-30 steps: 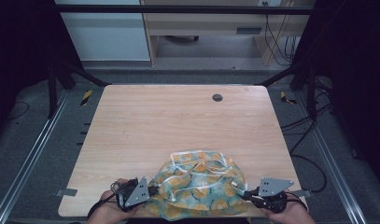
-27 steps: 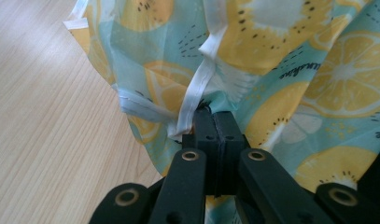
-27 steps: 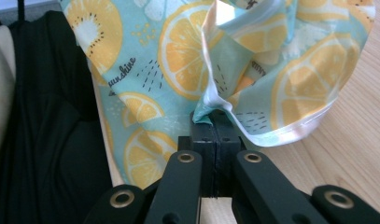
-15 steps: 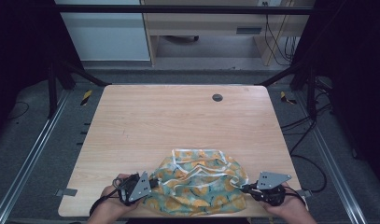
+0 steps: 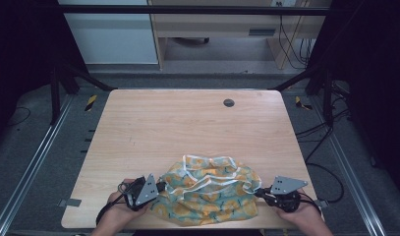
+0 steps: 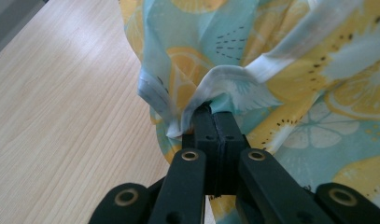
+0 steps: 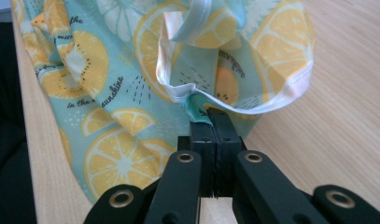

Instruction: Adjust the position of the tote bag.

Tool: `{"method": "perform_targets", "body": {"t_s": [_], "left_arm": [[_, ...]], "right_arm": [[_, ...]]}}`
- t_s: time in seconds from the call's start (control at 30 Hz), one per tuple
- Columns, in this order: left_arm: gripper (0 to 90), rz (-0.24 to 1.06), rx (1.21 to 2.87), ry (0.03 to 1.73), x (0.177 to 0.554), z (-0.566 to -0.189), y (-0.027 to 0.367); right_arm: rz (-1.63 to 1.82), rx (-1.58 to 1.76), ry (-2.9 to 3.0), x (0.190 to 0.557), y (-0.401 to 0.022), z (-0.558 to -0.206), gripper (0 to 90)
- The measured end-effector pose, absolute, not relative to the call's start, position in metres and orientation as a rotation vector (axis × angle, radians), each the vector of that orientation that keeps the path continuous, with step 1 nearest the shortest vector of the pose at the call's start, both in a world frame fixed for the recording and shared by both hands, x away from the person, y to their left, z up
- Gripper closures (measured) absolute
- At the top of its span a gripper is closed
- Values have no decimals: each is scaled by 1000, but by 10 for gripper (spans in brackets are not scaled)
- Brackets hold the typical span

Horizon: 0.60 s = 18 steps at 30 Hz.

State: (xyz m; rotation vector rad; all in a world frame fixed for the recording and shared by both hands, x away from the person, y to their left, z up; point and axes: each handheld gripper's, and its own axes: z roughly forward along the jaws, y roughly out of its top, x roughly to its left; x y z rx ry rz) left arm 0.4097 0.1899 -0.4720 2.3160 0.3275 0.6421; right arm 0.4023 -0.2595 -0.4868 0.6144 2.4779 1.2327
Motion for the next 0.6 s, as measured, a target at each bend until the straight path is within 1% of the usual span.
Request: {"method": "perform_targets", "body": {"t_s": [0.2, 0.33, 0.4, 0.43, 0.47, 0.5, 0.57, 0.6], "left_arm": [[900, 613, 2297, 369, 416, -472, 192], [892, 576, 2313, 377, 418, -476, 190], [872, 567, 2309, 378, 416, -476, 190], [843, 565, 2299, 388, 415, -475, 190], [795, 565, 2299, 388, 415, -475, 190], [742, 569, 2283, 397, 411, -473, 193], [641, 574, 2258, 429, 406, -470, 194], [581, 574, 2258, 429, 406, -470, 194]], "right_arm": [[1225, 630, 2470, 405, -260, -487, 894], [1196, 662, 2474, 406, -260, -489, 870], [1201, 675, 2471, 406, -261, -488, 847], [1206, 687, 2469, 406, -262, -488, 827], [1206, 687, 2469, 406, -262, -488, 827], [1203, 708, 2462, 404, -263, -486, 759], [1201, 725, 2446, 401, -265, -484, 671], [1201, 725, 2446, 401, -265, -484, 671]]}}
